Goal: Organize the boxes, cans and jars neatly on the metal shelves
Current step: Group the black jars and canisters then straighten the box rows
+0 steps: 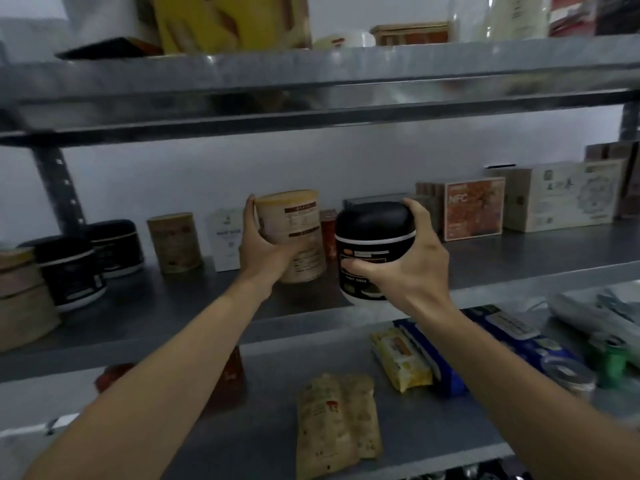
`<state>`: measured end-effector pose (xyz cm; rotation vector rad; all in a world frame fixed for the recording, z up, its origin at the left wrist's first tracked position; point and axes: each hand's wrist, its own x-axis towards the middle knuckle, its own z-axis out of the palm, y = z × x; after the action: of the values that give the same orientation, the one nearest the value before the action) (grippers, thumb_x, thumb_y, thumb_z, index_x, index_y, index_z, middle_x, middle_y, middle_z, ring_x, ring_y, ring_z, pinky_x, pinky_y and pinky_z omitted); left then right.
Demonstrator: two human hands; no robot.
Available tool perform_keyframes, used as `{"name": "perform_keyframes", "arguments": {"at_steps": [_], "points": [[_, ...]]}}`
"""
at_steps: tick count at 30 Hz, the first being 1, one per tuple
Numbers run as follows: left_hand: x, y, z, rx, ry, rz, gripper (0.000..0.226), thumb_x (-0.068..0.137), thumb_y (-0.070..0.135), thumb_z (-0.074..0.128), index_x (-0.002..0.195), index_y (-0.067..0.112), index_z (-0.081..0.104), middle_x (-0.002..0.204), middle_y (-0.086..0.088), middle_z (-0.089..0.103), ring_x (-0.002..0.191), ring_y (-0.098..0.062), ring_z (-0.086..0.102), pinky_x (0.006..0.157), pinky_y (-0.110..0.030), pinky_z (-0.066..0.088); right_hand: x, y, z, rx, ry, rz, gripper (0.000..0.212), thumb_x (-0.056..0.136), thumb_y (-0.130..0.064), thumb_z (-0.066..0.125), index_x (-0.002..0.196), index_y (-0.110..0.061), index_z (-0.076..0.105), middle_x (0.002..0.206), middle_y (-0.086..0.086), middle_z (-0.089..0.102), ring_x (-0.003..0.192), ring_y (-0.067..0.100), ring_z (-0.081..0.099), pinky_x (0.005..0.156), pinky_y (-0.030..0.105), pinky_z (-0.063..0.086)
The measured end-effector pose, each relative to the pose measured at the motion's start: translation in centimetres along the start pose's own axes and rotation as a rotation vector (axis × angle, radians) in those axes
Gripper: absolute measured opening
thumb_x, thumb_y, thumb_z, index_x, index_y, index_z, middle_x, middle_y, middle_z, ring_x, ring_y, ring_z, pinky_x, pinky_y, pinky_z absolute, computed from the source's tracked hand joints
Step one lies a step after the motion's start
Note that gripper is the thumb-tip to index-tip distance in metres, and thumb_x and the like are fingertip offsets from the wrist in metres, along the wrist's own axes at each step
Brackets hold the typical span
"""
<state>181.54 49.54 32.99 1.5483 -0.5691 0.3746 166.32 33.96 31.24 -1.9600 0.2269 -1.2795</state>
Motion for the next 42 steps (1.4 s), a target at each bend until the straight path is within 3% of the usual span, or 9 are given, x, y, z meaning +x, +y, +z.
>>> {"name": "perform_keyframes", "arguments": {"at_steps": [5,7,14,17,21,25,31,37,42], "points": [[-0.1,-0.5,-7.3,0.074,0.135,0.023,0.128,0.057,0.022,0.093,0.152,0.038,0.009,0.15,0.009,0.036,0.126,-0.005,0.04,0.104,-0.031,0.039,-0.8,-2.8,5.1,0.093,-0.086,-0.024,0.111,0.047,-0.051,0.09,0.14,-0.035,0.032,0.125,-0.001,0.054,0.114,0.021,0.054,0.095,0.037,0.051],[0.2,-1.1,-10.0,0.132,0.19,0.024,0.129,0.056,0.023,0.093,0.152,0.039,0.009,0.152,0.007,0.035,0.131,-0.011,0.04,0.107,-0.038,0.039,-1.2,-3.8,7.1,0.134,-0.118,-0.023,0.111,0.047,-0.049,0.09,0.14,-0.035,0.033,0.125,-0.001,0.054,0.114,0.02,0.054,0.094,0.033,0.05],[1.2,-4.5,-17.8,0.23,0.259,0.014,0.118,0.054,0.031,0.092,0.149,0.036,0.023,0.143,0.007,0.047,0.128,-0.014,0.047,0.103,-0.046,0.045,-2.2,-6.4,13.9,0.224,-0.207,-0.007,0.113,0.044,-0.049,0.091,0.14,-0.038,0.032,0.124,-0.004,0.055,0.112,0.018,0.056,0.093,0.04,0.053],[2.2,-5.8,-20.1,0.22,0.258,-0.009,0.121,0.054,0.03,0.092,0.148,0.044,0.018,0.144,0.009,0.045,0.13,-0.013,0.045,0.105,-0.05,0.043,-2.4,-7.1,16.5,0.218,-0.22,-0.004,0.114,0.044,-0.051,0.091,0.14,-0.039,0.032,0.126,-0.005,0.055,0.116,0.018,0.054,0.095,0.042,0.052],[3.5,-7.5,-21.9,0.203,0.24,-0.035,0.127,0.053,0.029,0.094,0.149,0.046,0.013,0.147,0.008,0.042,0.132,-0.013,0.042,0.108,-0.049,0.04,-2.5,-7.8,19.2,0.197,-0.232,-0.03,0.112,0.047,-0.046,0.093,0.141,-0.036,0.032,0.126,-0.003,0.055,0.112,0.015,0.053,0.091,0.028,0.046],[4.8,-9.4,-22.9,0.197,0.192,-0.048,0.129,0.056,0.026,0.093,0.151,0.043,0.007,0.151,0.006,0.037,0.135,-0.013,0.038,0.111,-0.044,0.036,-2.4,-8.2,21.3,0.194,-0.227,-0.029,0.113,0.048,-0.043,0.093,0.143,-0.033,0.032,0.129,-0.002,0.055,0.118,0.019,0.053,0.092,0.03,0.045],[7.7,-11.1,-23.1,0.179,0.05,-0.088,0.131,0.061,0.03,0.09,0.152,0.038,-0.004,0.149,0.003,0.041,0.133,-0.013,0.041,0.109,-0.041,0.037,-1.9,-8.0,23.6,0.183,-0.233,-0.019,0.114,0.048,-0.041,0.094,0.144,-0.033,0.033,0.13,-0.003,0.055,0.118,0.016,0.052,0.091,0.023,0.04],[9.7,-12.2,-22.5,0.177,-0.018,-0.069,0.115,0.065,0.029,0.088,0.147,0.044,0.008,0.14,0.009,0.047,0.128,-0.013,0.046,0.105,-0.039,0.039,-1.6,-7.6,24.6,0.149,-0.22,-0.004,0.114,0.048,-0.039,0.094,0.144,-0.033,0.033,0.129,-0.004,0.054,0.115,0.01,0.049,0.091,0.023,0.039],[10.3,-13.1,-22.9,0.182,-0.056,-0.063,0.126,0.058,0.045,0.089,0.15,0.044,0.004,0.144,0.008,0.047,0.13,-0.013,0.046,0.108,-0.047,0.039,-1.4,-7.6,24.8,0.13,-0.219,-0.008,0.113,0.048,-0.039,0.094,0.143,-0.033,0.033,0.129,-0.004,0.055,0.112,0.008,0.049,0.091,0.021,0.039]]}}
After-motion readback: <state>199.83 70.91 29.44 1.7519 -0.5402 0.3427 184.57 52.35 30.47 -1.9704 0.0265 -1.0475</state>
